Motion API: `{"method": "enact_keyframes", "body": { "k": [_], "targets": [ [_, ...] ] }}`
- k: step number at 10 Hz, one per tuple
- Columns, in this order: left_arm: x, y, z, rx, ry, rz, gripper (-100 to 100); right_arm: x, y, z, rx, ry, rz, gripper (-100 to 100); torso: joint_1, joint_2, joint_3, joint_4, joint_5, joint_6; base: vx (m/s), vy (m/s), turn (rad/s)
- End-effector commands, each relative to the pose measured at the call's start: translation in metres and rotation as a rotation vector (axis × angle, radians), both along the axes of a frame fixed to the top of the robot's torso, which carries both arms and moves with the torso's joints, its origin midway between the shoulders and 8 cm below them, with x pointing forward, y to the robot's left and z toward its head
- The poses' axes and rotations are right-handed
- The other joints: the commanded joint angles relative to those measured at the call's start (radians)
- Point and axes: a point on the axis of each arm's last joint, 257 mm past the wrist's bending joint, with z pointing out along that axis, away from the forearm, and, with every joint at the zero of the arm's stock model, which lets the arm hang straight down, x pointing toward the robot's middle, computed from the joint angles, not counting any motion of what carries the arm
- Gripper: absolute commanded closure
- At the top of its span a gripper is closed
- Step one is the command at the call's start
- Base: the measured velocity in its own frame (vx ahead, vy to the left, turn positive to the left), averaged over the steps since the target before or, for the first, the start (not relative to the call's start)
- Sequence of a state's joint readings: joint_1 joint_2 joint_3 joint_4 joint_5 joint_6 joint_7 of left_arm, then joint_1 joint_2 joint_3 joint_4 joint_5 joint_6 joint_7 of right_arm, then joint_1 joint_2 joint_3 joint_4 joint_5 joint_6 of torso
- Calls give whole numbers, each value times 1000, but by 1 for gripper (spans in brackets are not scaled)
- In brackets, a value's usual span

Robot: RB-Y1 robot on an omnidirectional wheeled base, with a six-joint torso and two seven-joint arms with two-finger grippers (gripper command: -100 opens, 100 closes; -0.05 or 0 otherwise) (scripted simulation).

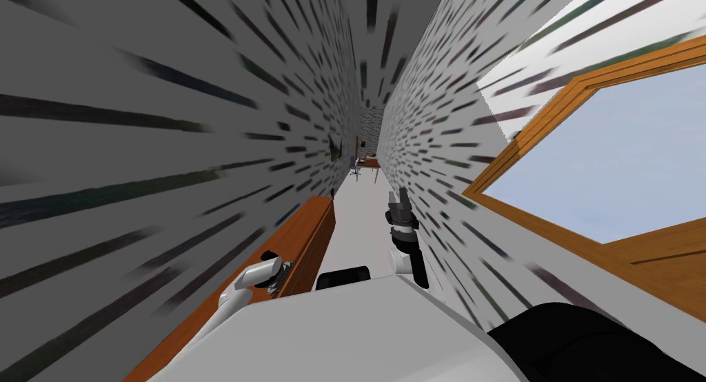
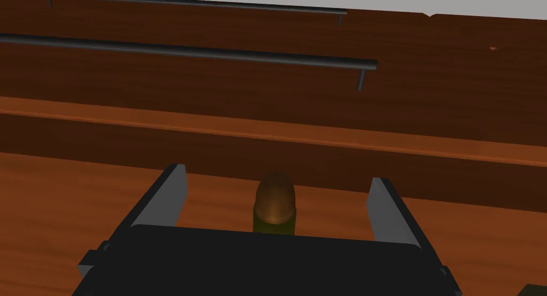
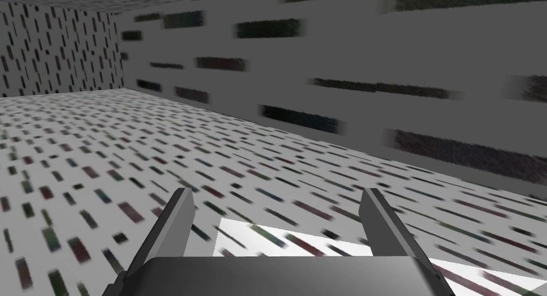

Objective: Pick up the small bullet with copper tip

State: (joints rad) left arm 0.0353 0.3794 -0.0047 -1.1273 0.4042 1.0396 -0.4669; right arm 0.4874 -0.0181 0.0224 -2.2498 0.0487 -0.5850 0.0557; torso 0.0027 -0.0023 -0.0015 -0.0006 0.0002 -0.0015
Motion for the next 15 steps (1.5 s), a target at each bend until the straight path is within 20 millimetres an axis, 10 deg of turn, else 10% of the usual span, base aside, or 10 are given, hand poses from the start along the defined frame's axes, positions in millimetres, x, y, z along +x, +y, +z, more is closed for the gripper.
{"method": "enact_keyframes", "body": {
  "k": [1,4,5,6,10,11,15],
  "targets": [
    [-4,7,0,2,36,5,-100,0,0,0,0,0,0,0,0,0,0,0,0,0,67,54,-24],
    [-8,16,1,6,68,12,-100,0,0,0,0,0,0,0,1,-1,-1,0,0,0,56,60,-17],
    [-9,16,1,6,72,13,0,0,0,0,0,0,0,0,-1,1,0,0,0,0,6,7,0],
    [-13,12,-7,6,71,18,-100,0,0,0,0,0,0,0,-3,2,1,0,0,0,8,25,-27],
    [-20,3,-20,5,73,25,-100,0,0,0,0,0,0,0,-1,2,1,0,0,0,18,41,-33],
    [-20,3,-20,6,71,26,100,0,0,0,0,0,0,0,-2,3,2,1,0,0,0,0,0],
    [-21,3,-20,6,73,26,100,0,0,0,0,0,0,0,-3,2,1,1,0,1,-1,1,3]
  ]
}}
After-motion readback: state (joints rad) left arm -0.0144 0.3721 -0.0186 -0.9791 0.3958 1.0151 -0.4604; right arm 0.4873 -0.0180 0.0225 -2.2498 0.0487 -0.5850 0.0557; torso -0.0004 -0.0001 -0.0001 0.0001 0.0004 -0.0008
